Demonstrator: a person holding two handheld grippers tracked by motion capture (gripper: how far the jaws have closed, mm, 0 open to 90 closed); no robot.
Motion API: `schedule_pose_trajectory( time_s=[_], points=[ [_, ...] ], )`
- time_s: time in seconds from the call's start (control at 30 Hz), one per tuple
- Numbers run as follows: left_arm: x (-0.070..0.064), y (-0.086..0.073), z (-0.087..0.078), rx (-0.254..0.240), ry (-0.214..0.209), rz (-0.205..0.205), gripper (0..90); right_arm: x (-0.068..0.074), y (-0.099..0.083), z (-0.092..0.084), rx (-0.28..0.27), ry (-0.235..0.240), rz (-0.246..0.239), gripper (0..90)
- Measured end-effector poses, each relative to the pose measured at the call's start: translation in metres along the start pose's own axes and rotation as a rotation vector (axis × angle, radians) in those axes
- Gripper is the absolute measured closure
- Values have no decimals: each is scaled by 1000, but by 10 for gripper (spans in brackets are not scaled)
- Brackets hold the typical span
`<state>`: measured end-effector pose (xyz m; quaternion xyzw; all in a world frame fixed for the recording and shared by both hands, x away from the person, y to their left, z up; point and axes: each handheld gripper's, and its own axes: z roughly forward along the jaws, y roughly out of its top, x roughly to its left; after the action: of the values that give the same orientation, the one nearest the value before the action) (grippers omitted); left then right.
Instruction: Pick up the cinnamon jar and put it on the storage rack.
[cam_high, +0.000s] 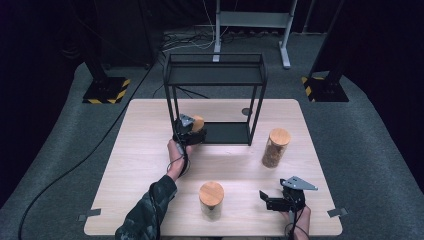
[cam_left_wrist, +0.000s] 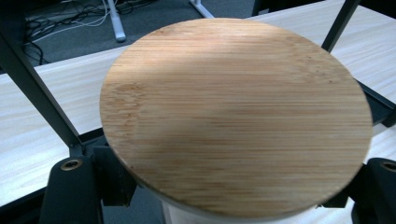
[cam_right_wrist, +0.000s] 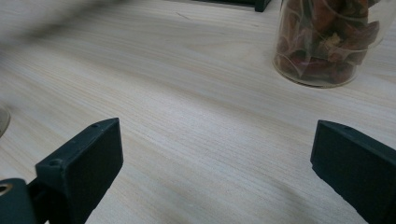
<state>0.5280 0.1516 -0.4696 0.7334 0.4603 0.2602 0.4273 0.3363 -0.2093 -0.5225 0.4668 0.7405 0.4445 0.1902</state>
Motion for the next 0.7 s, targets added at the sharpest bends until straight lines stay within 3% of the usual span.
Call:
schedule_pose_trajectory(
  time_s=[0.7],
  points=[
    [-1,4,15,12,11,7,253,0,0,0,-1,0,-4,13]
  ],
)
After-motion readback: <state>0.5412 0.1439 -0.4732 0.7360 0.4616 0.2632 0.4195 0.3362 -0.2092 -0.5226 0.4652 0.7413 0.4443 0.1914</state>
